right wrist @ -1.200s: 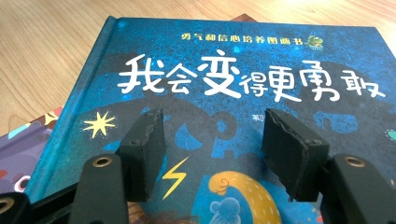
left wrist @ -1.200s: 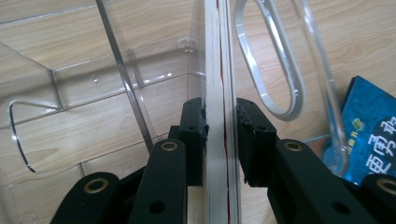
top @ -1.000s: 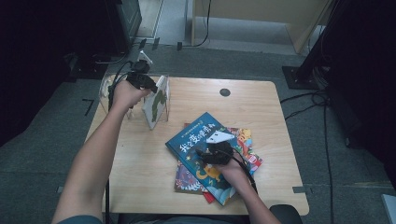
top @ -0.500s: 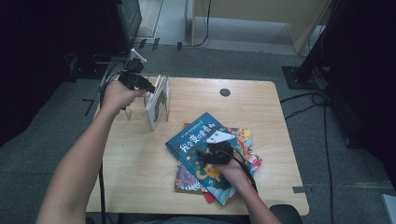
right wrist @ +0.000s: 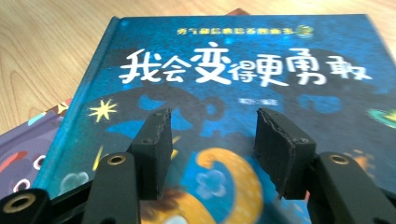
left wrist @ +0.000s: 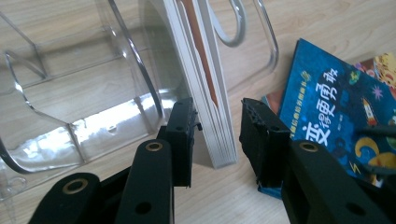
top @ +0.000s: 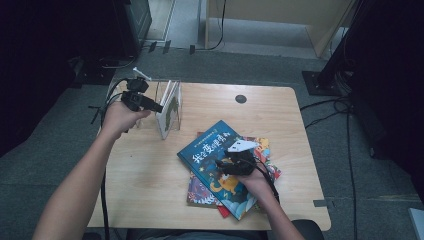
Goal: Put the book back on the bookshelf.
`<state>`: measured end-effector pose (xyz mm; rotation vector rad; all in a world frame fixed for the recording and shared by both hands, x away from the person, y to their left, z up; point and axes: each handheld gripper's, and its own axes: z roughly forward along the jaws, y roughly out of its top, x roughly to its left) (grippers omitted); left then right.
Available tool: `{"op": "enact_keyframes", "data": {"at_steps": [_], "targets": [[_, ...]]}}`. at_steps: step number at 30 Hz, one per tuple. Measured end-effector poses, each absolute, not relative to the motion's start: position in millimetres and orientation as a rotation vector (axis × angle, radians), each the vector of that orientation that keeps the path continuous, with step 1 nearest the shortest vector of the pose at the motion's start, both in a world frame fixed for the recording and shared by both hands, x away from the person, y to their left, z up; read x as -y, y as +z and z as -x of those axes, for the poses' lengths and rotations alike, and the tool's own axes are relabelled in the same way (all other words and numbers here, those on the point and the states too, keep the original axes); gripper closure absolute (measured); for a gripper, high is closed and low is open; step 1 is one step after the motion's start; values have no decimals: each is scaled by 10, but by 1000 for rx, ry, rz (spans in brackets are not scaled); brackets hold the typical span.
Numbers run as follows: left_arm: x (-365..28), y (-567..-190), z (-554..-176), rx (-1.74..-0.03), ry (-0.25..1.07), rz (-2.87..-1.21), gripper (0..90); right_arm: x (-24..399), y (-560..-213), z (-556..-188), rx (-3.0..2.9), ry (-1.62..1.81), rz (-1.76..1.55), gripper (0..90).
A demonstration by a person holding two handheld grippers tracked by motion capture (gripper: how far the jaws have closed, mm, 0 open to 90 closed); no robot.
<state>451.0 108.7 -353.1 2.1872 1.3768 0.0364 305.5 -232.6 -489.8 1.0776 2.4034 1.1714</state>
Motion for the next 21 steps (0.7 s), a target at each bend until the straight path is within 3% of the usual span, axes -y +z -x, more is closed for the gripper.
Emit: {"op": "enact_keyframes", "data": {"at_steps": [9,21], "targets": [[-1123,-3606,-4217,-1316,41,-2171,716,2699,-4791,-3140,-2355,1168,-1122,504],[-1052,-3900,-3973,-1251,-10,-2173,718,3024,-4844,-3042,-2284,1185,-1212,604]]}}
